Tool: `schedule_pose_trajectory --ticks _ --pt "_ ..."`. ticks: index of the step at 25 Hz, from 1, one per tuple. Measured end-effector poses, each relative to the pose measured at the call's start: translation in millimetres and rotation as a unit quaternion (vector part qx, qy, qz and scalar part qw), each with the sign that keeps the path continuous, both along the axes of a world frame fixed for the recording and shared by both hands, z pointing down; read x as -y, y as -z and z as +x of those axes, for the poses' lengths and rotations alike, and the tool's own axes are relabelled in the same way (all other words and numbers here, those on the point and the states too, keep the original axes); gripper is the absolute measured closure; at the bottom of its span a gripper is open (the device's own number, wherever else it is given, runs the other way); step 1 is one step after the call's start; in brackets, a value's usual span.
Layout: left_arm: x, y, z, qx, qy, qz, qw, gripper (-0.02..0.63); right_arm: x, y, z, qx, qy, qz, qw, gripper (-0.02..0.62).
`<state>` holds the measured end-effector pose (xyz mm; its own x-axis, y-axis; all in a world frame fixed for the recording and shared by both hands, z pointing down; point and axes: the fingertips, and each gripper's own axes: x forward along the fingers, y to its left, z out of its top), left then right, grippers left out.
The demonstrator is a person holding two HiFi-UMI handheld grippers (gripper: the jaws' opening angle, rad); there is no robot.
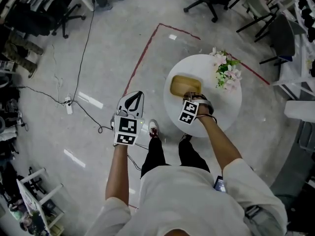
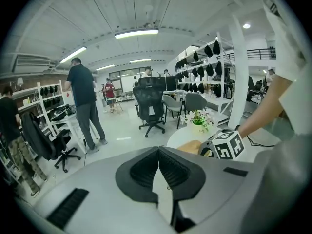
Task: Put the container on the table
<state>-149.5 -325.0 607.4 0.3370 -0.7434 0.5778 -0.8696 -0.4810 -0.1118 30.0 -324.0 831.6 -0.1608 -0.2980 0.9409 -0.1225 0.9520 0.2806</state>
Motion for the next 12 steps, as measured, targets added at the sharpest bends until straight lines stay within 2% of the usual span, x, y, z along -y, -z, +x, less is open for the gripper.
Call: schedule_pose_trajectory --ticks 4,8,10,12 --pt "4.8 15.2 6.2 -0.004 -0.012 0.015 0.9998 0.588 6.5 34.1 4.6 0.027 -0.018 0.017 0.999 0.497" --pt "20.4 43.0 24.6 -0.027 -0.034 0.039 0.9983 0.588 10.8 87.3 25.1 0.060 -0.034 0.022 0.997 0.497" --pt "29.8 62.9 37.7 -0.042 -0.050 0.056 0.9963 0.588 13.5 122.2 33.4 0.093 -0.050 0.015 0.994 0.497" --pt "40.2 84.5 50.3 -0.046 -0.064 0.079 0.9937 0.588 26.0 166.8 44.1 0.139 -0.081 0.038 0.986 0.517"
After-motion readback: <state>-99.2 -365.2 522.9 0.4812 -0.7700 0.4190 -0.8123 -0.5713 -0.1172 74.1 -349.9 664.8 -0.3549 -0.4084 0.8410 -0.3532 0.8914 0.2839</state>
